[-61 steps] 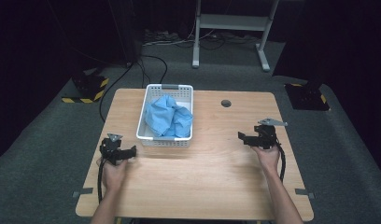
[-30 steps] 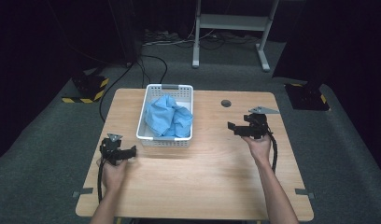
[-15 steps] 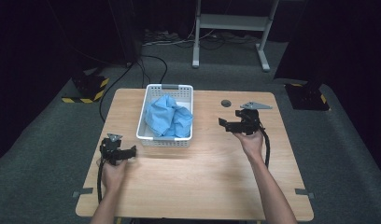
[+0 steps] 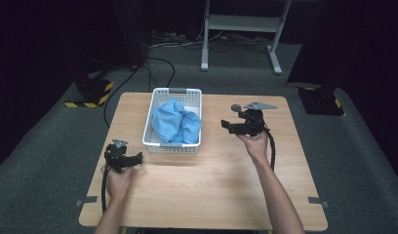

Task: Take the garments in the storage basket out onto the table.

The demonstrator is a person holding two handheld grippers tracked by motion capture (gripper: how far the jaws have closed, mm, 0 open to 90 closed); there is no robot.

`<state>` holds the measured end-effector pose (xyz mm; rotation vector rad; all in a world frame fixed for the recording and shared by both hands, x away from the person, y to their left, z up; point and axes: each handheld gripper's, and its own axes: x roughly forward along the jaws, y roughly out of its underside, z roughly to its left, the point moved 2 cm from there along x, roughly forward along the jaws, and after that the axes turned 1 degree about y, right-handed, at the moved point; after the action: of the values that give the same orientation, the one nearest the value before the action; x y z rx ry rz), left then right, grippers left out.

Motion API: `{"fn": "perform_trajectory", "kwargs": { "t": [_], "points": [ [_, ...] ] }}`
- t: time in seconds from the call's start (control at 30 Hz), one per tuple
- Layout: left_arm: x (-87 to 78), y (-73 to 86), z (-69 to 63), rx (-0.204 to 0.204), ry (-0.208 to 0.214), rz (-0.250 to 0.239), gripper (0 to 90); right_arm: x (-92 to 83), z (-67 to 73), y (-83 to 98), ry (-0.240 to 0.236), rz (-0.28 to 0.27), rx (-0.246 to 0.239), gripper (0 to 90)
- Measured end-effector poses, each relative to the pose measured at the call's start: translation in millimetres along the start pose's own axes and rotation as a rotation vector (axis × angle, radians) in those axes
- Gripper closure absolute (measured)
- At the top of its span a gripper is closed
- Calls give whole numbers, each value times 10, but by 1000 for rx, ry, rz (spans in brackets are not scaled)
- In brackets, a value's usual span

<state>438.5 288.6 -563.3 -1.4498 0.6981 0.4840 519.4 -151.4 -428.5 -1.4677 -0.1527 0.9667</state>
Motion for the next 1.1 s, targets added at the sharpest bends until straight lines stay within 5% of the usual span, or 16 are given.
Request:
{"fn": "perform_trajectory", "kwargs": {
  "t": [0.93,1.1],
  "points": [
    [-3,1,-2,3,0,-1,91,387,265,-341,-75,-39,-16,92],
    [-3,1,-1,3,1,-2,92,505,407,-394,-92,-31,-61,112]
  ]
}}
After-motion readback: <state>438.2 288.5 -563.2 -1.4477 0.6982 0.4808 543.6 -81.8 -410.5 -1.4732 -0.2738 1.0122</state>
